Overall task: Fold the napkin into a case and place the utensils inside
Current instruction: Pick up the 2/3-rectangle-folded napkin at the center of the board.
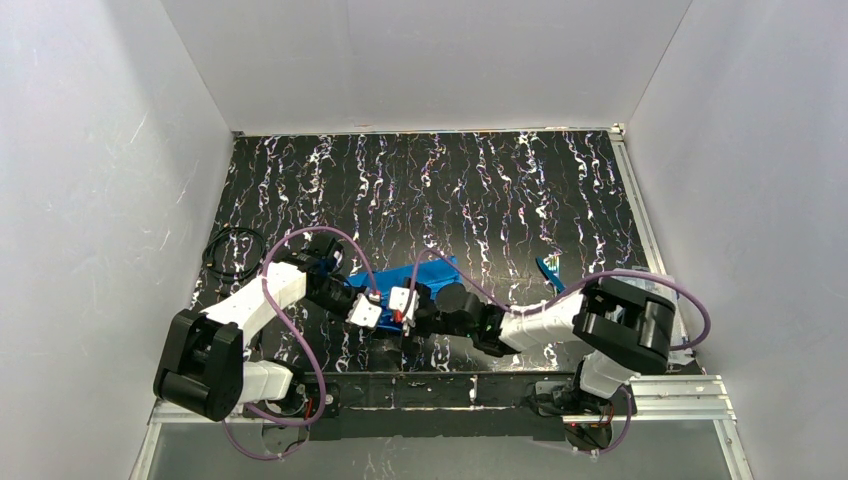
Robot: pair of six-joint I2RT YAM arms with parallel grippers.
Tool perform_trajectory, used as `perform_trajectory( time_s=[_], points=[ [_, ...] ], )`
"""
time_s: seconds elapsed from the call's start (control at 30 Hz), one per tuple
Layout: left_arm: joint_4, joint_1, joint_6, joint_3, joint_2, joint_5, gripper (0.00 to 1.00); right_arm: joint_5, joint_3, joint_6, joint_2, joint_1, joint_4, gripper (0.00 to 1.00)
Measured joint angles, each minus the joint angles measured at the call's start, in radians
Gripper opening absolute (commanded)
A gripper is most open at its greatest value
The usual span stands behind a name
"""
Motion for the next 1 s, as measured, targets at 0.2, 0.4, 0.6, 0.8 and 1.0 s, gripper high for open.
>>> perform_trajectory(
  time_s=[0.2,0.4,0.6,0.8,1.0],
  points=[
    [0.018,0.008,0.0,-0.003,0.0,0.006,0.0,0.097,-0.011,-0.032,0.096,0.068,0.141,0.97],
    [0.019,0.01,0.005,-0.015,0.0,0.007,0.0,0.177,-0.055,-0.042,0.187,0.091,0.296,0.96],
    [0.016,0.01,0.023,-0.015,0.0,0.006,0.0,0.23,-0.072,-0.061,0.266,0.093,0.436,0.96],
    [0.008,0.012,0.043,-0.015,0.0,0.006,0.0,0.261,-0.087,-0.081,0.287,0.092,0.512,0.98],
    [0.001,0.013,0.068,-0.015,-0.004,0.006,0.0,0.259,-0.071,-0.123,0.342,0.091,0.55,0.95]
  ],
)
